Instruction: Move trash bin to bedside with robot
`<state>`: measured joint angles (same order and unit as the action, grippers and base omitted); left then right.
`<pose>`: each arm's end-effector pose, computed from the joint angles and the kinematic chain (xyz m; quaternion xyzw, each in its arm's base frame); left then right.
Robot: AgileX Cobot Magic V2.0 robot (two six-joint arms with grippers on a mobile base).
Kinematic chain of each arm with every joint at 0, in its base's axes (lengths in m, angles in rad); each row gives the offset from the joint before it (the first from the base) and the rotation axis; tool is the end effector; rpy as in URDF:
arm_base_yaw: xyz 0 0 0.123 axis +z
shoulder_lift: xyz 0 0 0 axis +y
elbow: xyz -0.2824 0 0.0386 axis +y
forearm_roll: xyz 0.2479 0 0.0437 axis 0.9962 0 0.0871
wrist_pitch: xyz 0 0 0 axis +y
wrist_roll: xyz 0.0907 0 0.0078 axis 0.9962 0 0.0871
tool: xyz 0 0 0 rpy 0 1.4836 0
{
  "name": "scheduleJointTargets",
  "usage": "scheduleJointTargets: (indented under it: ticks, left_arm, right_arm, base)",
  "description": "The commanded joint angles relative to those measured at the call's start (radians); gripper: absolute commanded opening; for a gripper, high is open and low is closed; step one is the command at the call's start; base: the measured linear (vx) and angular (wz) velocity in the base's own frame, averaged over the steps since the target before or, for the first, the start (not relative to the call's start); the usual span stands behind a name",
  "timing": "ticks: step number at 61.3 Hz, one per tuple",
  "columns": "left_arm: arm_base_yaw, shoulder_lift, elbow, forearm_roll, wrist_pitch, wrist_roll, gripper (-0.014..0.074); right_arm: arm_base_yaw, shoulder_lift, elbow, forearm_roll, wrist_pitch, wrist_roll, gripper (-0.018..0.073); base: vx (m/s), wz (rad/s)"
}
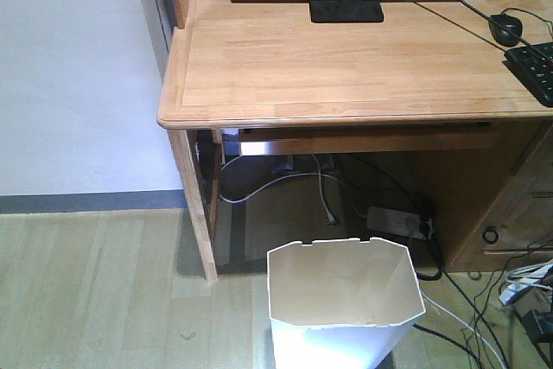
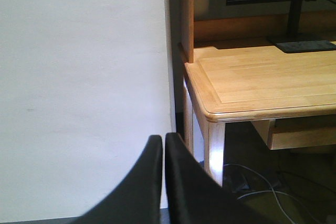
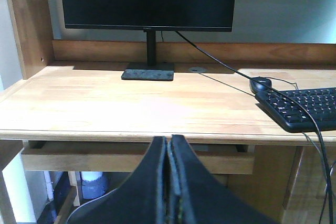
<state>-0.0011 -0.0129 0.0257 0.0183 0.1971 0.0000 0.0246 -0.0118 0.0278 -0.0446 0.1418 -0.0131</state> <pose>0.0559 0.0003 0.1872 0.0059 0.7491 0.0069 0.6624 0.0565 0.0008 0.1915 -0.0278 0.7310 -0.0134 0.6816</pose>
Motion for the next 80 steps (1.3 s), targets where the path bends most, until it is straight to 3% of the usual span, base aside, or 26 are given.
scheduleJointTargets:
  ticks: [1, 57, 80]
  left_arm:
    - [-0.002, -0.014, 0.019, -0.004, -0.068, 0.000, -0.0006]
    - [-0.002, -0.014, 0.019, -0.004, -0.068, 0.000, -0.0006]
    - [-0.002, -0.014, 0.019, -0.004, -0.068, 0.000, -0.0006]
  right_arm:
    - [-0.001, -0.012, 0.006, -0.007, -0.074, -0.004, -0.0009]
    - [-0.001, -0.012, 0.006, -0.007, -0.074, -0.004, -0.0009]
    - [-0.001, -0.011, -0.004, -0.003, -0.197, 0.001, -0.0009]
  base:
    - [0.00, 0.00]
    - [0.00, 0.00]
    - [0.00, 0.00]
